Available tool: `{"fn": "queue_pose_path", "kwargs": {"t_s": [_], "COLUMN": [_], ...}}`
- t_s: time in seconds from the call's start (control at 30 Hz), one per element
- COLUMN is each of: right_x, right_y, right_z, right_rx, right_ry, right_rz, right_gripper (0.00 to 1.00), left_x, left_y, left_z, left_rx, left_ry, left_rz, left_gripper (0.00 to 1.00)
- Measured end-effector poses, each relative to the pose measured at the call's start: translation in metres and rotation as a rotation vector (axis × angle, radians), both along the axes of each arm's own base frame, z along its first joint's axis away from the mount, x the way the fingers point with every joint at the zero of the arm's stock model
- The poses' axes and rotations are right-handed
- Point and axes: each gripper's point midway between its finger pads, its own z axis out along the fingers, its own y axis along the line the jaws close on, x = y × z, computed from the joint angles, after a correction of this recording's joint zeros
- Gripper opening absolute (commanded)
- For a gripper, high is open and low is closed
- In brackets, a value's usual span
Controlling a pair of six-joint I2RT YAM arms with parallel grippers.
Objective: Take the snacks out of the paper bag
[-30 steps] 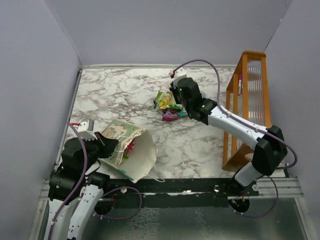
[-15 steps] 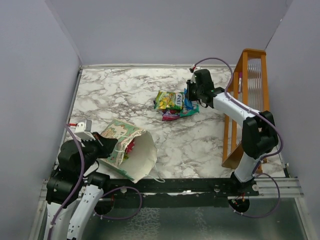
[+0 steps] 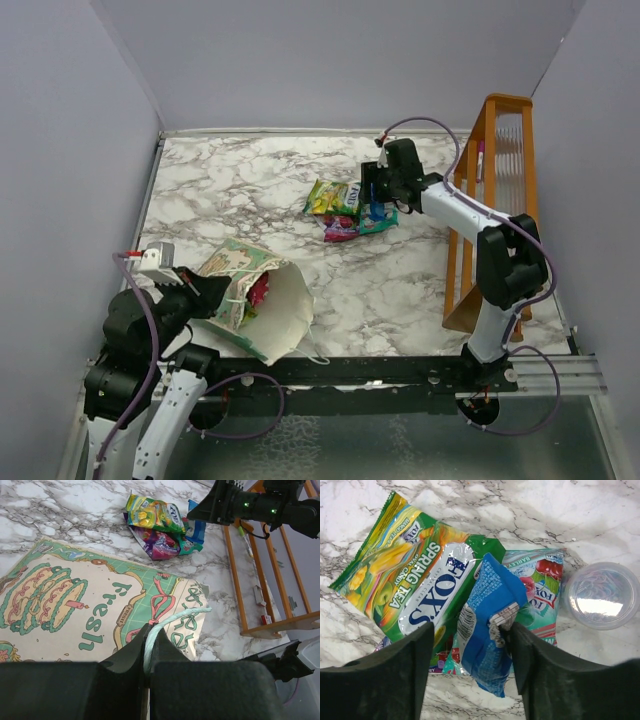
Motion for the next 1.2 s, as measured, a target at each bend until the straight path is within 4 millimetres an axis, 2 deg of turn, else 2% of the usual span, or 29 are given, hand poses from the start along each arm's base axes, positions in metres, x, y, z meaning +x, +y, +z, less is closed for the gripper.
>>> {"fn": "queue_pose_path", "kwargs": {"t_s": [0.23, 0.37, 0.5, 0.6, 0.73, 0.8, 0.87, 0.9, 1.0, 1.13, 1.2], "right_x": [-0.001, -0.011, -0.034, -0.058, -0.111, -0.157, -0.200, -0.226, -0.283, -0.320, -0.334], "right_y": [-0.002, -0.001, 0.000, 0.012, 0.049, 0.075, 0.093, 0.105, 0.131, 0.153, 0.161], "right_z": [0.014, 0.038, 0.074, 0.095, 0.105, 0.108, 0.111, 0.115, 0.135, 0.158, 0.159], "right_rx": [-0.040, -0.030, 0.025, 0.091, 0.177, 0.219, 0.246, 0.263, 0.313, 0.368, 0.384], "right_ry": [-0.024, -0.066, -0.133, -0.168, -0.198, -0.235, -0.280, -0.316, -0.422, -0.584, -0.657], "right_rz": [0.054, 0.100, 0.145, 0.216, 0.401, 0.561, 0.702, 0.790, 0.989, 1.135, 1.187], "right_gripper": [0.91, 0.92, 0.92, 0.91, 0.91, 0.91, 0.91, 0.91, 0.89, 0.85, 0.84], "left_x": [-0.006, -0.007, -0.007, -0.007, -0.006, -0.005, -0.004, -0.004, -0.004, -0.003, -0.003], "left_y": [0.002, 0.002, 0.002, 0.003, 0.002, 0.002, 0.002, 0.002, 0.002, 0.002, 0.002], "left_z": [-0.004, -0.012, -0.012, -0.012, -0.010, -0.010, -0.011, -0.011, -0.012, -0.012, -0.012], "left_rx": [-0.005, 0.000, 0.000, 0.000, -0.002, -0.002, -0.002, -0.002, -0.001, -0.002, -0.002], "left_ry": [-0.020, -0.001, -0.003, -0.004, -0.009, -0.011, -0.011, -0.011, -0.009, -0.011, -0.011], "left_rz": [0.000, 0.001, 0.003, 0.004, 0.004, 0.004, 0.005, 0.005, 0.006, 0.007, 0.008], "left_gripper": [0.00, 0.00, 0.00, 0.00, 0.00, 0.00, 0.00, 0.00, 0.00, 0.00, 0.00]}}
